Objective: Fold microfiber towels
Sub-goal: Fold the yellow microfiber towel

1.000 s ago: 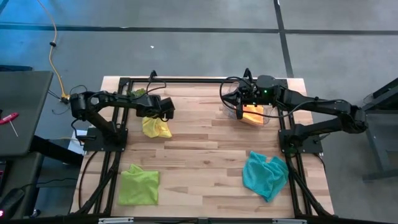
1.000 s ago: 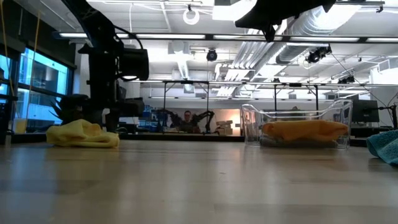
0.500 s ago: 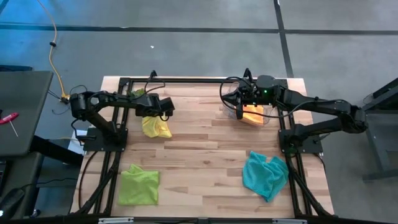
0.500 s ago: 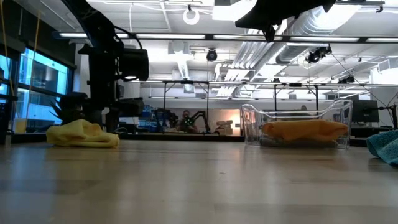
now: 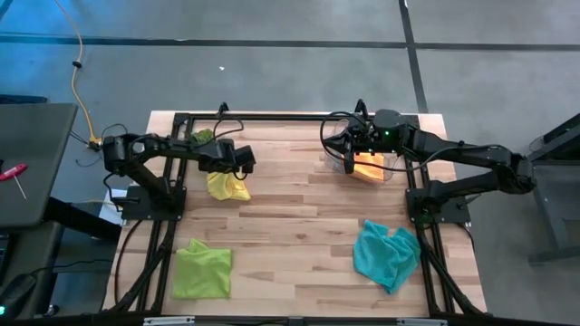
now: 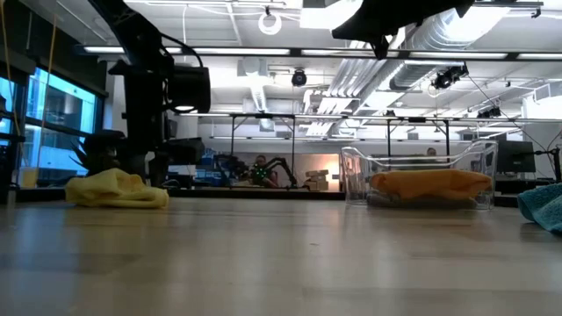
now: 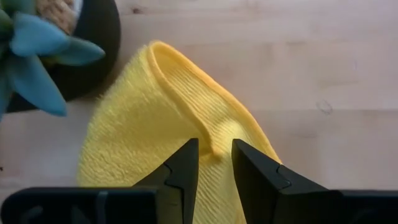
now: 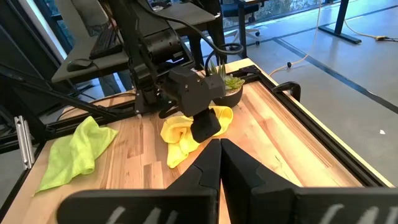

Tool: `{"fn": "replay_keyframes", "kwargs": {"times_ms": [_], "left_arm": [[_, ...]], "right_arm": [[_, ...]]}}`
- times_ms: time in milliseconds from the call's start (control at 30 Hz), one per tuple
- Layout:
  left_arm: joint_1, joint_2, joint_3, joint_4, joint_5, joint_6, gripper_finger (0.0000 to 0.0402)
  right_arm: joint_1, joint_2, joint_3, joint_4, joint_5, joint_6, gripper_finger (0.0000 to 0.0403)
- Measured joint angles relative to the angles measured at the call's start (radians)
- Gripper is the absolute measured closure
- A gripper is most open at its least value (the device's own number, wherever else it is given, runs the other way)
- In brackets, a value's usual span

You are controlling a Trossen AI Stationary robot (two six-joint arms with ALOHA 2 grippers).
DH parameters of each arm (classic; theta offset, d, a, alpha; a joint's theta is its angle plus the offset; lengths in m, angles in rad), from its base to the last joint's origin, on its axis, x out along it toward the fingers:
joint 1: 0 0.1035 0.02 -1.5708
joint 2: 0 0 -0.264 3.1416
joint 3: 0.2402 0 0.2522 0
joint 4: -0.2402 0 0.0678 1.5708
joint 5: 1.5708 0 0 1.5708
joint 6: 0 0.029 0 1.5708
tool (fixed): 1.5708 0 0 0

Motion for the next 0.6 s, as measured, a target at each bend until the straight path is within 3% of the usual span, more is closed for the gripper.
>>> {"fn": "replay_keyframes", "kwargs": {"times_ms": [600], "left_arm": [[0.025, 0.006, 0.000, 0.007, 0.008, 0.008, 0.0316]], "right_arm": [[0.000, 0.000, 0.000, 0.000, 0.000, 0.000, 0.0403]]}}
